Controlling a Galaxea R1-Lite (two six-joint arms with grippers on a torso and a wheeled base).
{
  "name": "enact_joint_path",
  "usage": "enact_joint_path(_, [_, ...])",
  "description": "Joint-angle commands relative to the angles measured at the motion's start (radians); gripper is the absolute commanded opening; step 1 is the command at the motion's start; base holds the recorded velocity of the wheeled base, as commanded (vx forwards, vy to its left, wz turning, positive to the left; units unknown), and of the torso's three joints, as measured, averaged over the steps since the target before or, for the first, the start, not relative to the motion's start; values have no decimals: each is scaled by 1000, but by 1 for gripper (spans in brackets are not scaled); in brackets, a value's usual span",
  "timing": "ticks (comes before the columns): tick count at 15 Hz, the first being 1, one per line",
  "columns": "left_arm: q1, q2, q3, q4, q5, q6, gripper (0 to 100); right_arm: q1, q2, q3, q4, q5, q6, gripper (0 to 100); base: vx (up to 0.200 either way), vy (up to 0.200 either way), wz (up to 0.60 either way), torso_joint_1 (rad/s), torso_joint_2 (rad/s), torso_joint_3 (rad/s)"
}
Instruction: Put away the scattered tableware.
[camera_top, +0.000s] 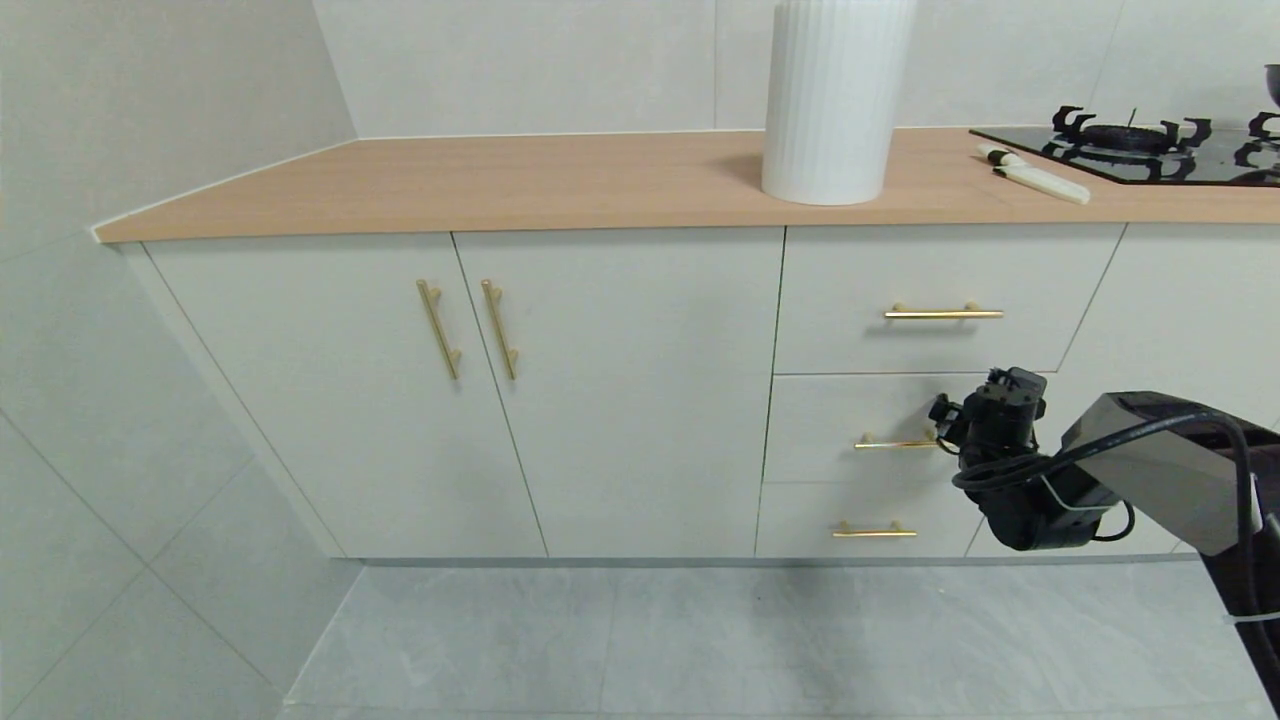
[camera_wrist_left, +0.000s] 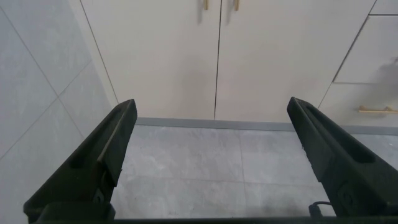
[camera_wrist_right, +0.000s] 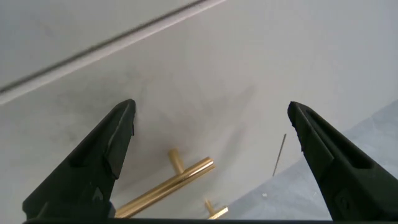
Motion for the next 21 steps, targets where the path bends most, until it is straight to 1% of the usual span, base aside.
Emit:
enact_joint_path(1, [-1, 0, 0, 0, 0, 0, 100, -2, 11, -15, -2, -3, 0, 100, 0, 0, 0, 0, 0, 0])
enact_joint_path(6, [1, 0, 0, -1, 0, 0, 100, -2, -1, -4, -5, -3, 0, 100, 0, 0, 0, 0, 0, 0])
enact_joint_path(8, [-1, 0, 0, -1, 0, 0, 100, -2, -61, 71, -4, 3, -3, 100, 0, 0, 0, 0, 0, 0])
enact_joint_path(10, [-1, 0, 0, -1, 0, 0, 100, 9, -197, 238, -2, 44, -4, 100, 0, 0, 0, 0, 0, 0])
enact_joint_path(11, [-1, 0, 0, 0, 0, 0, 100, 12, -240, 287, -2, 63, -4, 100, 0, 0, 0, 0, 0, 0])
enact_joint_path(12, [-1, 0, 0, -1, 0, 0, 100, 23, -378, 439, -1, 136, -15, 100, 0, 0, 0, 0, 0, 0])
enact_joint_path(13, [1, 0, 0, -1, 0, 0, 100, 31, -486, 534, 7, 172, -49, 100, 0, 0, 0, 0, 0, 0])
enact_joint_path(15, [1, 0, 0, 0, 0, 0, 100, 37, -700, 686, 67, 185, -135, 100, 0, 0, 0, 0, 0, 0])
enact_joint_path(16, [1, 0, 0, -1, 0, 0, 100, 38, -779, 740, 90, 185, -139, 100, 0, 0, 0, 0, 0, 0])
enact_joint_path(19, [1, 0, 0, 0, 0, 0, 100, 52, -1029, 945, 97, 185, -155, 100, 0, 0, 0, 0, 0, 0])
enact_joint_path(21, [1, 0, 0, -1, 0, 0, 100, 46, -1217, 1057, 101, 181, -213, 100, 0, 0, 0, 0, 0, 0])
